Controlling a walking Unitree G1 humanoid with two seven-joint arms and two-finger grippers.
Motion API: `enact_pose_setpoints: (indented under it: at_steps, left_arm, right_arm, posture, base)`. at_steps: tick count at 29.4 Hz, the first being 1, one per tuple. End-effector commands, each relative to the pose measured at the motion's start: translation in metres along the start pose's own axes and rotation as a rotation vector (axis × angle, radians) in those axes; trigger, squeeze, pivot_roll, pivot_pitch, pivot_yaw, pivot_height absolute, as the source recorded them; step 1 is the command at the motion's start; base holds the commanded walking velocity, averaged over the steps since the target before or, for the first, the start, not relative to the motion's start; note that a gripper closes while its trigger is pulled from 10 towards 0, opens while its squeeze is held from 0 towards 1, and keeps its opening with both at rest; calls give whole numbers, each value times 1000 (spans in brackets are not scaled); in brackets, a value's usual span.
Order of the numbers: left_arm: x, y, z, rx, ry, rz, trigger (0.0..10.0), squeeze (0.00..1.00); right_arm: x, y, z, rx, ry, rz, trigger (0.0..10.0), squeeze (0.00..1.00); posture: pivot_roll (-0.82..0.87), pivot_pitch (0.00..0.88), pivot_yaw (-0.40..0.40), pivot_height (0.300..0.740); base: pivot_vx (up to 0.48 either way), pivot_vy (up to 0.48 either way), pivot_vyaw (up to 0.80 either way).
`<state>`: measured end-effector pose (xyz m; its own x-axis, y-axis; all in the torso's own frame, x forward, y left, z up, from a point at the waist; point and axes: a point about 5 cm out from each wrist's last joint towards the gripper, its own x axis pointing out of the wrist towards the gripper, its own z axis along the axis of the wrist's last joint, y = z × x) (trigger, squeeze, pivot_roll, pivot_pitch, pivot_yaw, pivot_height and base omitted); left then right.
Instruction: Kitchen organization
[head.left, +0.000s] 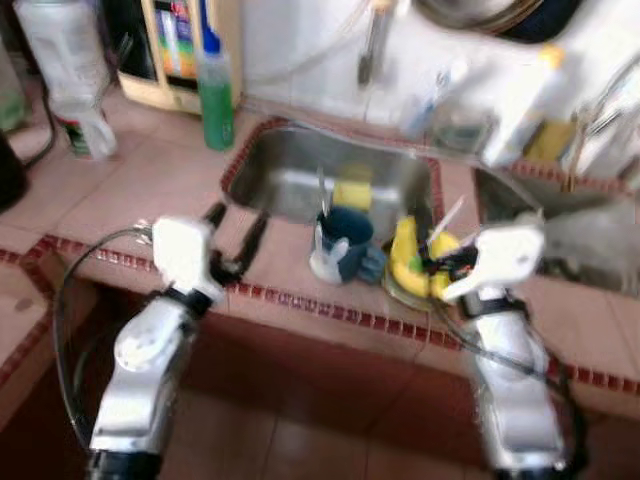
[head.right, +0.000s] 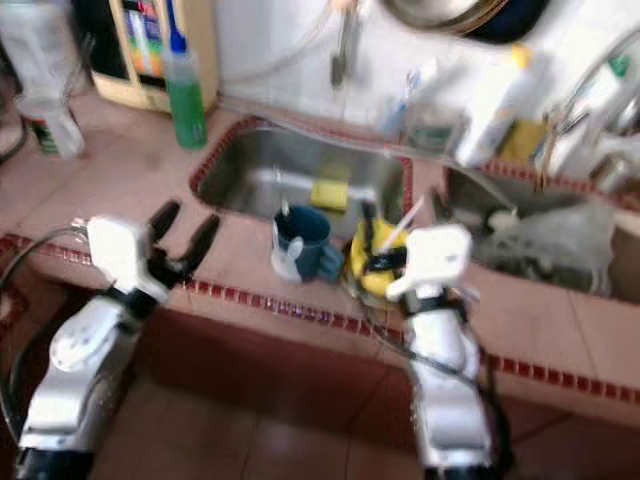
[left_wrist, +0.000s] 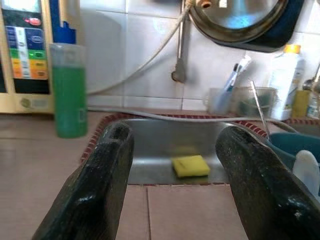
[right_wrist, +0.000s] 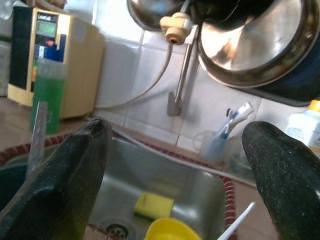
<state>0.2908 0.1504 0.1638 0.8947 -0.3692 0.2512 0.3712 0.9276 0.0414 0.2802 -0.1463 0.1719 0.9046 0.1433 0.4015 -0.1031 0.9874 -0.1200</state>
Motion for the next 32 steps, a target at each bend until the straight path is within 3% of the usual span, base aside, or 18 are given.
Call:
enact_pose_setpoints:
  at_steps: [1,7,14,22,32]
  left_arm:
    - [4,-11,1,-4,-2,-37,10000,0]
    - [7,-12,0,-31,24,-42,10000,0]
    - [16,-10,-9,-49,125,-35,10000,0]
    - [30,-8,-16,-31,194,-32,10000,0]
    - [56,-6,-13,-84,206,-58,10000,0]
  right_arm:
    - [-4,-11,-2,-21,15,-33,10000,0]
    - [-2,-9,-2,-22,14,-22,10000,0]
    - [-6,-8,-7,-15,58,-27,10000,0]
    - [-22,-3,-17,-5,150,60,10000,0]
    - [-37,14,-17,12,184,226,10000,0]
  posture:
    - [99,39,-92,740]
    - [103,38,-93,740]
    - [94,34,-88,740]
    - [66,30,-73,740]
    - [33,23,-61,740]
  base:
    - [0,0,0]
    - [0,0,0]
    - [0,0,0]
    - [0,0,0]
    - [0,0,0]
